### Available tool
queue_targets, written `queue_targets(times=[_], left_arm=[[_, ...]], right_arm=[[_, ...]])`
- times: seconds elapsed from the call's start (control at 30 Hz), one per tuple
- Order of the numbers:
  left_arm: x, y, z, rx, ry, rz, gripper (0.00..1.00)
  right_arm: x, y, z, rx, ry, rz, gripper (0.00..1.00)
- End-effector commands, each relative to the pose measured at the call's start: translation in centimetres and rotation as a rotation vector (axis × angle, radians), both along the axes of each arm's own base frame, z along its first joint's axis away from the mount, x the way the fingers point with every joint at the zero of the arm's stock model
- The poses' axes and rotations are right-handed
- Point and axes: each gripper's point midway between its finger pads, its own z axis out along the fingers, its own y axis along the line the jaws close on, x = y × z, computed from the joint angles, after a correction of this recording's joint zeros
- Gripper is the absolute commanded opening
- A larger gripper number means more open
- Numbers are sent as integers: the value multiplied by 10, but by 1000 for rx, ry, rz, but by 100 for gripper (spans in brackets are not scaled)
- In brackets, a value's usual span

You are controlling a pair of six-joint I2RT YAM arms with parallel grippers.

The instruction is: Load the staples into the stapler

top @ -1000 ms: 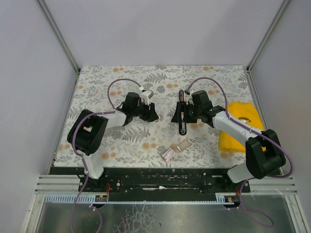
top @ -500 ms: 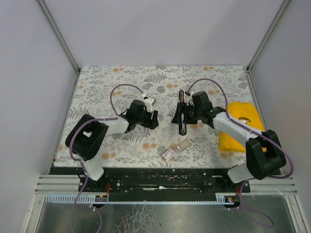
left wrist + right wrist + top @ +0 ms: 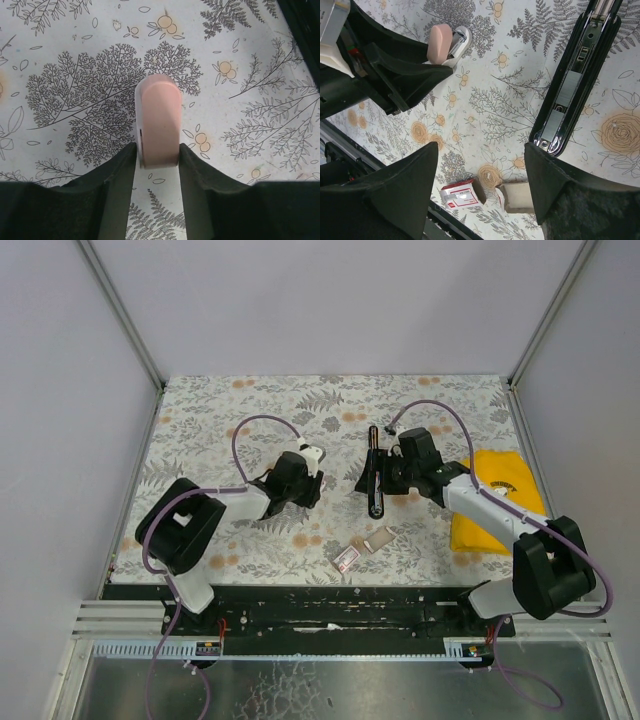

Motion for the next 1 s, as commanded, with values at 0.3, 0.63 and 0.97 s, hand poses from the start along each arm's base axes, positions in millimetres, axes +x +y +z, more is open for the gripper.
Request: queue_targets(times=[0.3,0.63,0.97], left_arm=[[-32,-29,31,-145,-13,-64,0],[-101,-94,103,-450,34,-178,0],[-116,-113,118,-474,36,-203,0]], right_arm=[[-5,-6,29,112,19,-124,100],[-40,33,34,493,258,-134,99],[-47,36,37,497,261,-105,99]])
